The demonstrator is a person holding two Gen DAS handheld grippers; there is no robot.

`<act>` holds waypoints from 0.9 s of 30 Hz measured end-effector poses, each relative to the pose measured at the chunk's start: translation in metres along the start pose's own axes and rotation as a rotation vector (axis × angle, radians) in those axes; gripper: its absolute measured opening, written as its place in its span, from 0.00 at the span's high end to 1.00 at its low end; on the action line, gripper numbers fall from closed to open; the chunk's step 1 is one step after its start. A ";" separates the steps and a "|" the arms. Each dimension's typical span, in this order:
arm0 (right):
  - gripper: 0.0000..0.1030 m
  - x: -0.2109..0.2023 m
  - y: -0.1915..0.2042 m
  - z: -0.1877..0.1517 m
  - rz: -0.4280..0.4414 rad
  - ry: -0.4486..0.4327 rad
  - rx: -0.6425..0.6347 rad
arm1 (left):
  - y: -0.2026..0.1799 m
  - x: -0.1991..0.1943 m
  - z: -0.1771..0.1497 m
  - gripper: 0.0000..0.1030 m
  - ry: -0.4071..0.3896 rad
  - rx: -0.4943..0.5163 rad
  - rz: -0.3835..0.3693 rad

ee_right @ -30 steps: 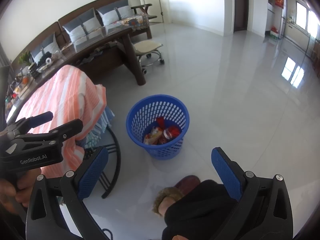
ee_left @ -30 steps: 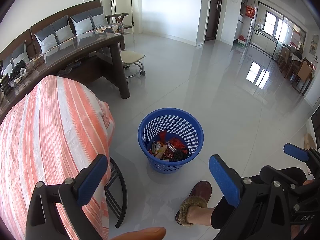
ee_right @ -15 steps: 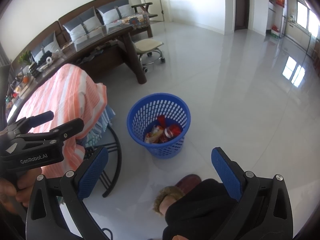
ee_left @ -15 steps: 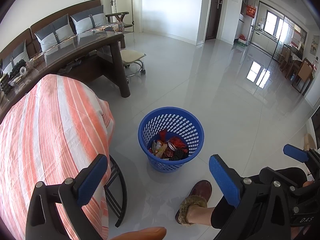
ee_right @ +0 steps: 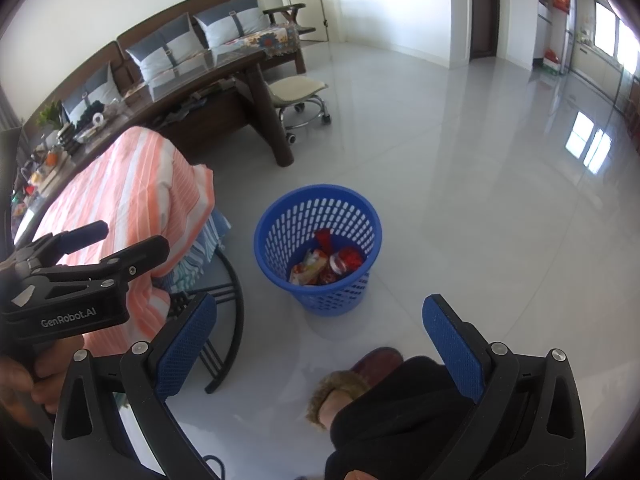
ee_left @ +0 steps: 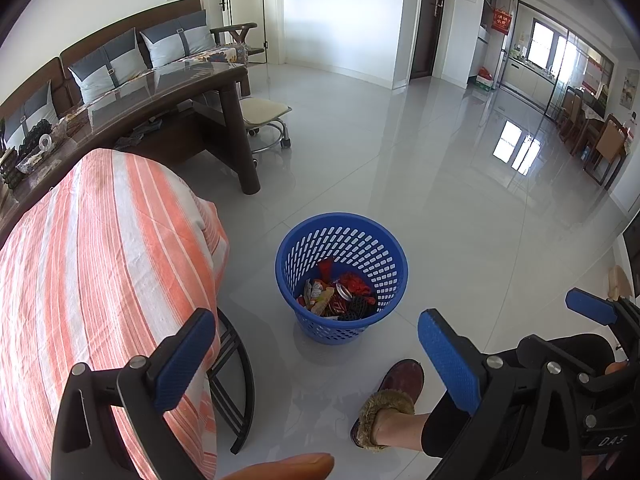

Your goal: Collect trash

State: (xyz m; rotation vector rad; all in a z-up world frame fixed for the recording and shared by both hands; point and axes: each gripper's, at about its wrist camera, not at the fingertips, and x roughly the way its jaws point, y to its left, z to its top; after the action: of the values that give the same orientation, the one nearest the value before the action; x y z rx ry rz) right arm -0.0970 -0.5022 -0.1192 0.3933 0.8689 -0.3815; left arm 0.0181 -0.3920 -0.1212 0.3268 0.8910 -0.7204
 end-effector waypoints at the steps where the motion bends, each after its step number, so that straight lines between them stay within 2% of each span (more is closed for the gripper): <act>1: 0.00 0.000 0.000 0.000 -0.001 0.000 0.000 | 0.000 0.000 0.000 0.00 0.002 0.001 0.001; 27: 0.00 0.004 -0.005 -0.005 -0.002 0.017 0.014 | -0.008 0.005 -0.001 0.00 0.023 0.018 0.003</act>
State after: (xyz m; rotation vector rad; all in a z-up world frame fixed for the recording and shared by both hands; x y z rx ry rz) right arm -0.1001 -0.5044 -0.1255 0.4089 0.8831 -0.3864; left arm 0.0140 -0.3995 -0.1250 0.3533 0.9063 -0.7231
